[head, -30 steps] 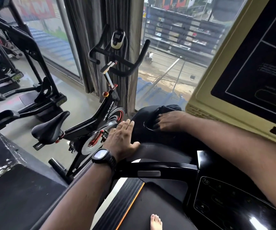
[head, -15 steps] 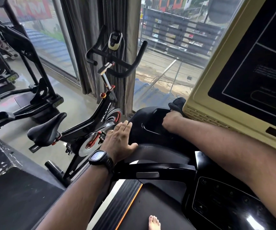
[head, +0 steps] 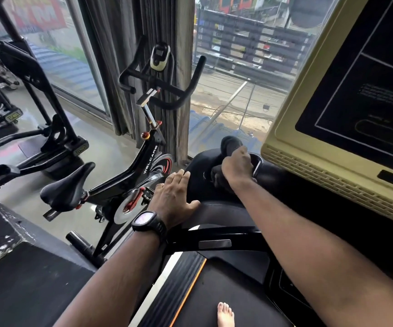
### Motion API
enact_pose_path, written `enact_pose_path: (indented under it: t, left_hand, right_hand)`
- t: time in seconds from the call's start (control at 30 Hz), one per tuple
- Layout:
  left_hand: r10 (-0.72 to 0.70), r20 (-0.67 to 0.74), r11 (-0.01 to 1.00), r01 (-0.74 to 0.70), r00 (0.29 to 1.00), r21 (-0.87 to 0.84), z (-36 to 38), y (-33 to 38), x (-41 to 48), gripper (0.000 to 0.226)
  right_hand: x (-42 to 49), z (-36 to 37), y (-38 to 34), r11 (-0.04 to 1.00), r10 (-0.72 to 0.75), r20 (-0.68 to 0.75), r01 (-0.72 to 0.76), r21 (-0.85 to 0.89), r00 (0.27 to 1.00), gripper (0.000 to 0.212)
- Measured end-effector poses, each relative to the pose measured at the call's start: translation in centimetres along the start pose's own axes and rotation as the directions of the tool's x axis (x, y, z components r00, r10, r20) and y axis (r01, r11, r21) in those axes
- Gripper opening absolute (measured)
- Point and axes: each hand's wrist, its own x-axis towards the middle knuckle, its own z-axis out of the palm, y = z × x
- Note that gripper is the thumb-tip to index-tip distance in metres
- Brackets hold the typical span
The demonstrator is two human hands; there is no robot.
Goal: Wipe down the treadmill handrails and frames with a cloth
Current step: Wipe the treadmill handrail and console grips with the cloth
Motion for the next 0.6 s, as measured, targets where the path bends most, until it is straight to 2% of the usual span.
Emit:
enact_pose_path:
  t: [0.13, 0.23, 0.43, 0.5, 0.6]
  left_hand:
    - [0.009, -0.014, 1.0, -0.009, 1.0, 0.018, 0.2, 0.0, 0.0, 0.087]
    - [0.01, -0.006, 1.0, -0.01, 1.0, 0.013, 0.1, 0.1, 0.0, 0.088]
    - [0.012, -0.003, 0.999, -0.012, 1.0, 0.035, 0.2, 0.2, 0.1, 0.092]
    - [0.009, -0.009, 1.0, -0.008, 1.0, 0.029, 0.2, 0.2, 0.1, 0.094]
    - [-0.001, -0.011, 1.0, 0.001, 1.0, 0.011, 0.0, 0.3, -0.1, 0.1]
  right_hand:
    - [1.2, 2.5, -1.2, 0.961, 0.219, 0.106, -0.233, 0.148, 0.97, 0.052]
    - [2.7, 3.6, -1.6, 0.905, 0.292, 0.195, -0.337, 0.261, 0.936, 0.064]
    - [4.6, 5.6, 2.0, 0.929, 0.18, 0.277, -0.256, 0.268, 0.944, 0.061]
    - [2.8, 4.5, -0.2, 0.903, 0.201, 0.241, -0.275, 0.33, 0.949, 0.059]
    - [2.5, 4.5, -1.2, 0.903, 0.22, 0.203, -0.278, 0.329, 0.954, 0.053]
